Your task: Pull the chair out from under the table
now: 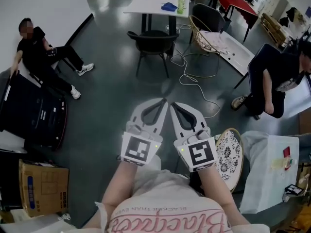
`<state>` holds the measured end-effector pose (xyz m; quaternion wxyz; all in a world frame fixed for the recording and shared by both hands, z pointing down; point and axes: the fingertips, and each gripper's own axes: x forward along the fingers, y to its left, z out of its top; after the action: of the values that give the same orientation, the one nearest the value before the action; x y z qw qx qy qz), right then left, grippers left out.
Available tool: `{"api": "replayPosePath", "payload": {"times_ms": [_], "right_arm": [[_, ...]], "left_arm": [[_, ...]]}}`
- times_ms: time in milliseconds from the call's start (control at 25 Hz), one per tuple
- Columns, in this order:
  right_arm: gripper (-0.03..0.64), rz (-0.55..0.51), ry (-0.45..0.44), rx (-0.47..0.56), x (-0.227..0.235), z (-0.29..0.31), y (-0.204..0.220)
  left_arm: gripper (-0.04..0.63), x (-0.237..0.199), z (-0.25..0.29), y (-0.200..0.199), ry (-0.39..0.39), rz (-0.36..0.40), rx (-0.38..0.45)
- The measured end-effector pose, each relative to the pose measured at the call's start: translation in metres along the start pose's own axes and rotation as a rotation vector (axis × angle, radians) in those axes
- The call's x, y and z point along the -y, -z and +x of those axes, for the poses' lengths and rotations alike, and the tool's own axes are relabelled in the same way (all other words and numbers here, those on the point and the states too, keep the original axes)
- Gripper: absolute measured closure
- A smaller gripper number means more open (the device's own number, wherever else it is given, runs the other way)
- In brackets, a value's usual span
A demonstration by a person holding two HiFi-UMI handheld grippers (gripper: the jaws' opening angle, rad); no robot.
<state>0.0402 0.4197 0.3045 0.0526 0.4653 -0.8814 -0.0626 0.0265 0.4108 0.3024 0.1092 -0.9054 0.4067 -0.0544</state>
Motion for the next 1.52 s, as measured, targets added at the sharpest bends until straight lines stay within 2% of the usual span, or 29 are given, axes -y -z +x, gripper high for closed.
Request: {"api": "replayPosePath", "payload": {"times_ms": [280,720,1120,1520], "right_arm": [[0.614,0.023,0.044,-0.008,0.039,0.077,-0.001],[0.612,-0.029,0.087,-0.027,0.068,0.171,0.001],[0.612,-0.03,0.072,-0.042,0.098,0.222,0.016],[0.612,-0.013,0.04,-0.044,0.169,0.311,0.031]], "left_arm": [[0.592,-0.064,0.054,0.012,0.048,0.005,-0.001],[0.592,-0.145,0.105,0.036,0.081,-0.003,0.003],[0.591,-0.184,0.148,0.053,0.066,-0.016,-0.002],[0.592,-0.252,0.234,0.073,-0.004,-0.024,-0.017]]}}
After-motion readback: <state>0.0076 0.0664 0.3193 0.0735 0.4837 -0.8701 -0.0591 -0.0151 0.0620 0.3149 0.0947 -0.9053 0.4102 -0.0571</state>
